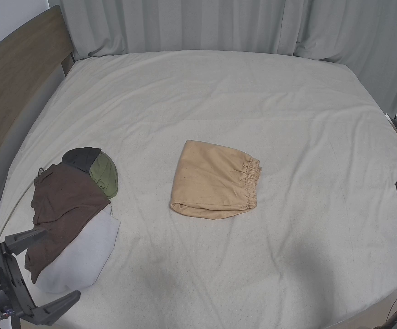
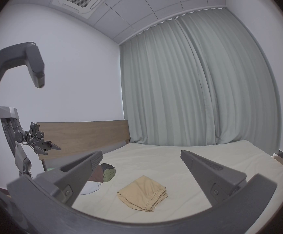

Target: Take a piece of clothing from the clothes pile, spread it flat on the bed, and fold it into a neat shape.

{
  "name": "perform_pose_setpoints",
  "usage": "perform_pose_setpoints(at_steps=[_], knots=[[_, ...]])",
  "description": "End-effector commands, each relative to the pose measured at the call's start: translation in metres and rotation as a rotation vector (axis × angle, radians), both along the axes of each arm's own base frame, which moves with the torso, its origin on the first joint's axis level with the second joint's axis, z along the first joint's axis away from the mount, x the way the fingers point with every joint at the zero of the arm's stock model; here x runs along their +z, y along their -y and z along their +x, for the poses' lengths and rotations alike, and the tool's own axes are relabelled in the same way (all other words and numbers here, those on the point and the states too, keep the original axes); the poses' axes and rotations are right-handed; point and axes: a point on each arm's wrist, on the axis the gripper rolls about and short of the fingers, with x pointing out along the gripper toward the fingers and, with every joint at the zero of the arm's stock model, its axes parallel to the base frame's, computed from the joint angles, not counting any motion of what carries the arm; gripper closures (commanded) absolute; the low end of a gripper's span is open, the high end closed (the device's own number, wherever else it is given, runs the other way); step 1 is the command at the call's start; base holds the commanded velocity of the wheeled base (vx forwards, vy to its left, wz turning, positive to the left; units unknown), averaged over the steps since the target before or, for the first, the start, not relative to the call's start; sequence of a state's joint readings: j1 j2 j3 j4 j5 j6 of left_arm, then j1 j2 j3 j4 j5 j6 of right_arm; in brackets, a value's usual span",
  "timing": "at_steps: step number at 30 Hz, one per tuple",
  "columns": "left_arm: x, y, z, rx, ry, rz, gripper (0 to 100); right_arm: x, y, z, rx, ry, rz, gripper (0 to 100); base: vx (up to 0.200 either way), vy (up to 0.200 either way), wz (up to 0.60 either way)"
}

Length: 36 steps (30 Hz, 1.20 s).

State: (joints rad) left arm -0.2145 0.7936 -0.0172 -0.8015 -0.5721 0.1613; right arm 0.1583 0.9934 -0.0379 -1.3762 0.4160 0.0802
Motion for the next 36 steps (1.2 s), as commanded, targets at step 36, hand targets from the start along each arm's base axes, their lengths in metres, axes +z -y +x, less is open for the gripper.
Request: perform_pose_setpoints(at_steps=[36], knots=[[-0.054,-0.019,-0.082,0.151,0.037,-0.023,0,-0.068,0.017,-0.116,-0.113,-0.014,0.019,0,0.0,0.0,0.0]])
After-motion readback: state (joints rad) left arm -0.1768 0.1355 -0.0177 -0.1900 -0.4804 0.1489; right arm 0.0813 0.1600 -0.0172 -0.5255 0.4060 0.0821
